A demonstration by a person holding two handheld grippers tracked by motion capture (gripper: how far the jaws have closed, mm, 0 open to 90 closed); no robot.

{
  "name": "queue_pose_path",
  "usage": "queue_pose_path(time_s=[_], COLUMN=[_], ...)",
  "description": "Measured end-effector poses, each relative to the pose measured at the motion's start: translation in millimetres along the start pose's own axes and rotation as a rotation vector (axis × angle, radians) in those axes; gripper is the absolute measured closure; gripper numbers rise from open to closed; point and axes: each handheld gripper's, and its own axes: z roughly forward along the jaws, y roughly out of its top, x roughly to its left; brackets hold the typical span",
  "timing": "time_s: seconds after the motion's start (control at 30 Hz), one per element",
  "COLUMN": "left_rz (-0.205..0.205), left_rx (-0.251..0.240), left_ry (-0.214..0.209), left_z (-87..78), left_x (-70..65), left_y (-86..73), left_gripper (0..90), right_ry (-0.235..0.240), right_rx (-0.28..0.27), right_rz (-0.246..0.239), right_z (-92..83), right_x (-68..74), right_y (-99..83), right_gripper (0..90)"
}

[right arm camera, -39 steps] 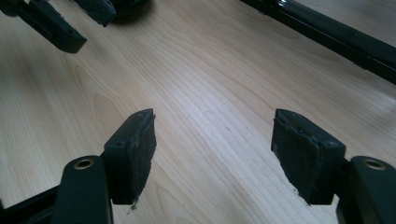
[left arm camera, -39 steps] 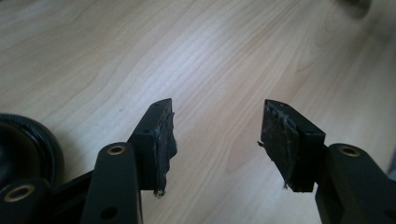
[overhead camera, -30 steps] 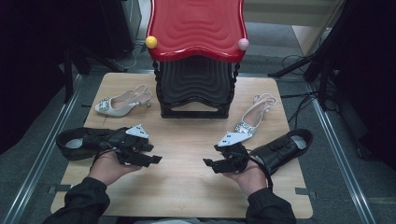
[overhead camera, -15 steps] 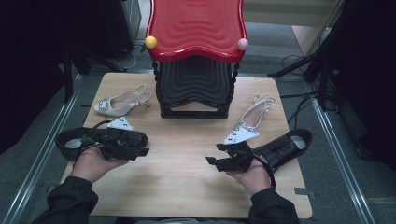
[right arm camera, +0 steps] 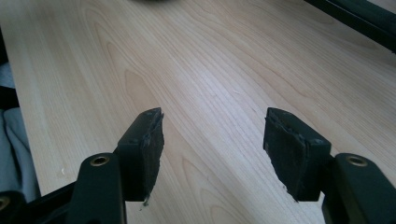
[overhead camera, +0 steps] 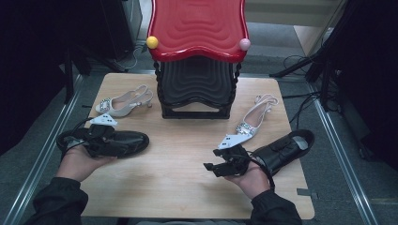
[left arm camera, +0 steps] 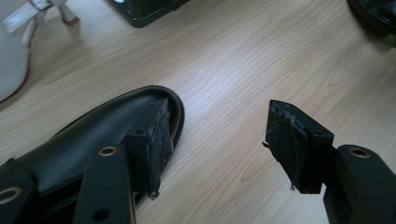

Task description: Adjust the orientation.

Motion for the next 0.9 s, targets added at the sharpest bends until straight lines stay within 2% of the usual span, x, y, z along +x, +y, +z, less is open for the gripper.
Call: queue_pose_path(time_s=[0.1,0.33,0.4,0.57,0.7,0.77,0.9], left_rz=[-0.021,-0.045,-0.049,-0.068,-0.086,-0.107,-0.116], left_rx=[-0.009,-0.028,-0.027,-0.03,-0.036,-0.038,-0.033], left_ry=[0.026,0.057,0.055,0.08,0.106,0.119,0.133], left_z=[-9.1,-21.8,-22.6,-28.8,-36.0,-40.3,-45.9], left_x=[8.6,18.0,19.2,24.6,31.1,35.9,39.5], left_y=[-3.7,-8.9,-10.3,-16.3,-21.8,-27.1,-31.7], left_gripper=[40.7,41.5,41.5,41.5,41.7,41.7,41.4], right_ry=[-0.016,-0.023,-0.021,-0.009,0.008,0.014,0.012], right_rx=[-0.007,-0.024,-0.026,-0.034,-0.02,-0.017,-0.014], right_rz=[-0.003,0.004,0.004,-0.011,0.015,0.002,-0.019], right_z=[-2.1,-5.2,-5.3,-3.4,-0.3,2.2,5.1], right_x=[-0.7,-3.6,-4.1,-6.2,-6.1,-4.5,-4.7], right_y=[-1.2,-1.8,-1.7,-0.4,1.8,4.0,6.5], right_gripper=[38.0,38.0,38.1,39.0,39.7,39.7,38.9])
